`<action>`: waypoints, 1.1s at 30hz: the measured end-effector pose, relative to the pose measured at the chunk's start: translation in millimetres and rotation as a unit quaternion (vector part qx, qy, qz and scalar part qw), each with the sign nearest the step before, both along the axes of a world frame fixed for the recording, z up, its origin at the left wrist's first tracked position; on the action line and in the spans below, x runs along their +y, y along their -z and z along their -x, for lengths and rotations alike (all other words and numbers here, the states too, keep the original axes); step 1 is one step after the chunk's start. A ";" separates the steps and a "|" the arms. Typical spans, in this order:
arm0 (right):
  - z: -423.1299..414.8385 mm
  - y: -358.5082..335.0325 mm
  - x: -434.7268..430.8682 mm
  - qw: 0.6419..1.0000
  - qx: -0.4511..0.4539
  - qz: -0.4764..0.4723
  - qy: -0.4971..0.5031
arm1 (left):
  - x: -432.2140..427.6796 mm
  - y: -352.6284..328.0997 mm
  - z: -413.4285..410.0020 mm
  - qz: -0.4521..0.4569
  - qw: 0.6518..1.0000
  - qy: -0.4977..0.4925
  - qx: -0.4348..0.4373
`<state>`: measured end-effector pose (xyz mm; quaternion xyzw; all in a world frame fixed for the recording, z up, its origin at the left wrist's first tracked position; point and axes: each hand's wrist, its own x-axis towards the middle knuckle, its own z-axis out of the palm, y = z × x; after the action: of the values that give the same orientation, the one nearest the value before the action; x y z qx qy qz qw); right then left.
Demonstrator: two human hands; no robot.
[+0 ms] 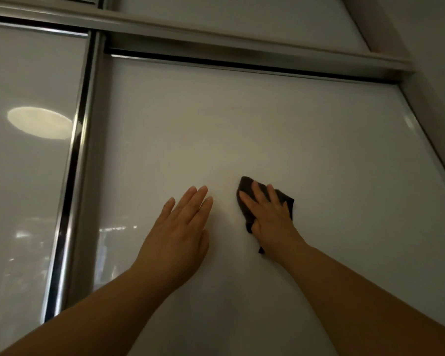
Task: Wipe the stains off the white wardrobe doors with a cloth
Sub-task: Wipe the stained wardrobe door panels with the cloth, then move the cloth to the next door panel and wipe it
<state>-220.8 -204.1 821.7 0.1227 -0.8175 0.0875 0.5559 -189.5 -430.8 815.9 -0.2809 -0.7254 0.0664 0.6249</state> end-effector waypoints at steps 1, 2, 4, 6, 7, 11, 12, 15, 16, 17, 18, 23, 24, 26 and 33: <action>-0.6 1.4 2.2 1.000 -0.005 -0.002 0.002 | 6.8 1.1 -1.0 0.000 1.000 0.002 -0.001; -1.3 3.8 5.5 1.000 -0.005 -0.002 0.003 | 12.7 2.3 -2.4 0.001 1.000 0.005 -0.003; -1.6 15.7 15.7 1.000 0.009 -0.002 -0.006 | 23.9 6.8 -6.6 0.002 1.000 0.013 -0.007; -3.3 37.0 27.2 0.999 0.033 -0.016 -0.027 | 31.0 15.3 -10.4 0.005 1.000 0.016 -0.014; -3.6 48.4 34.0 0.998 0.037 -0.027 -0.037 | 32.7 20.3 -11.3 0.006 1.000 0.017 -0.019; -33.0 74.1 60.8 0.996 -0.033 -0.067 -0.037 | 42.9 48.1 -15.8 0.023 0.998 0.024 -0.055; -44.4 77.0 66.3 0.994 -0.073 -0.073 -0.034 | 46.5 53.7 -16.7 0.033 0.997 0.027 -0.061; -73.8 87.8 73.1 0.997 -0.035 -0.033 -0.067 | 60.2 64.4 -20.0 0.059 0.995 0.040 -0.070; -84.5 92.8 73.2 0.997 -0.023 -0.026 -0.071 | 65.9 66.8 -21.3 0.064 0.994 0.047 -0.072; -88.6 98.5 74.9 0.997 -0.015 -0.032 -0.063 | 71.3 68.1 -22.4 0.068 0.993 0.055 -0.073; -92.9 102.9 75.8 0.998 -0.008 -0.040 -0.051 | 76.9 70.0 -23.2 0.071 0.992 0.065 -0.075; -115.4 119.7 82.9 0.998 0.005 -0.055 -0.010 | 99.3 81.3 -23.0 0.078 0.987 0.112 -0.088; -119.9 126.5 85.9 0.999 -0.002 -0.054 0.001 | 102.5 85.6 -22.6 0.077 0.985 0.125 -0.093; -130.2 142.5 93.1 0.998 -0.014 -0.048 0.026 | 109.1 97.0 -22.5 0.079 0.979 0.154 -0.109; -186.3 249.7 132.7 0.988 -0.112 0.030 0.100 | 142.8 176.5 -33.1 0.119 0.936 0.259 -0.206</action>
<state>-34.5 -71.4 572.0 0.0128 -0.8799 0.0696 0.4699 -156.4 -288.0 639.4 -0.5389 -0.7269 -0.0712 0.4196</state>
